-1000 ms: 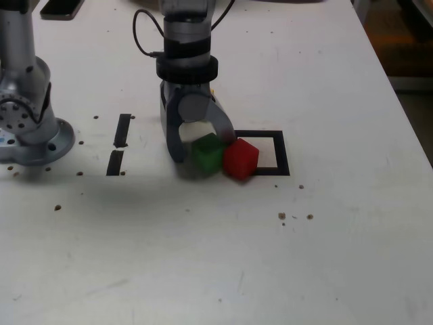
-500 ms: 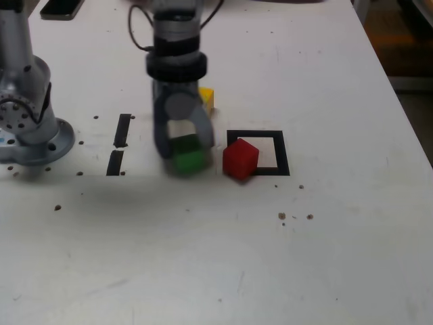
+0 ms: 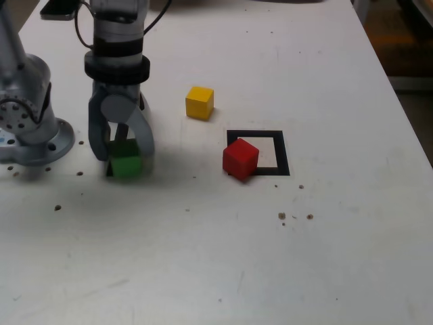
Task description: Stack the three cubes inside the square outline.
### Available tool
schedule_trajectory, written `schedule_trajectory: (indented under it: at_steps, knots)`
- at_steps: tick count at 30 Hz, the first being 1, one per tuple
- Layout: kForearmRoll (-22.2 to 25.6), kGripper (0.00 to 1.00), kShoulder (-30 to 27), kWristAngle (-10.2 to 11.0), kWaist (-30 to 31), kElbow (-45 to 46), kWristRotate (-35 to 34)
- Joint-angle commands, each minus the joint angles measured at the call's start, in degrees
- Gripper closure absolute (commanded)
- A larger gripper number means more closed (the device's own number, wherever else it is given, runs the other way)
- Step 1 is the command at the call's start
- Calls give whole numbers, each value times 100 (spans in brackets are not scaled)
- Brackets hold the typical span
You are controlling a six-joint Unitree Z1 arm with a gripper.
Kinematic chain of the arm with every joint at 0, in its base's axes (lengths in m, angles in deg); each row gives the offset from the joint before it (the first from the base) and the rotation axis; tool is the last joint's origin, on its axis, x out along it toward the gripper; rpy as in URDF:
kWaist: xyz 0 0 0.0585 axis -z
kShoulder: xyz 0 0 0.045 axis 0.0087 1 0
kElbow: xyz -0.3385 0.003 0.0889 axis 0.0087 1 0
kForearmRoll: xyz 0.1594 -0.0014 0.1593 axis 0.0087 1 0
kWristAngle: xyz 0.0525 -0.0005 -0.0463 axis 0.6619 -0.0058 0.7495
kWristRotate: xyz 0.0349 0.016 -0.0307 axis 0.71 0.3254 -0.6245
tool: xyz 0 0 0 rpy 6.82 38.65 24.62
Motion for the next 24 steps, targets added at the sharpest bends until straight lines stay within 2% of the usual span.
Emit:
schedule_trajectory:
  at_steps: [1, 4, 11, 15, 20, 24]
  knots:
    - [-45, 22, -69, -22, -4, -7, 91]
    - [-232, 13, -139, -52, -4, -8, 303]
    - [-1031, 6, -249, -248, 34, -131, 1082]
    - [-1286, 4, -321, -274, 124, -239, 1384]
    - [-1320, 2, -485, -166, 163, -156, 1418]
    - [-1280, 1, -655, 94, 204, -223, 1390]
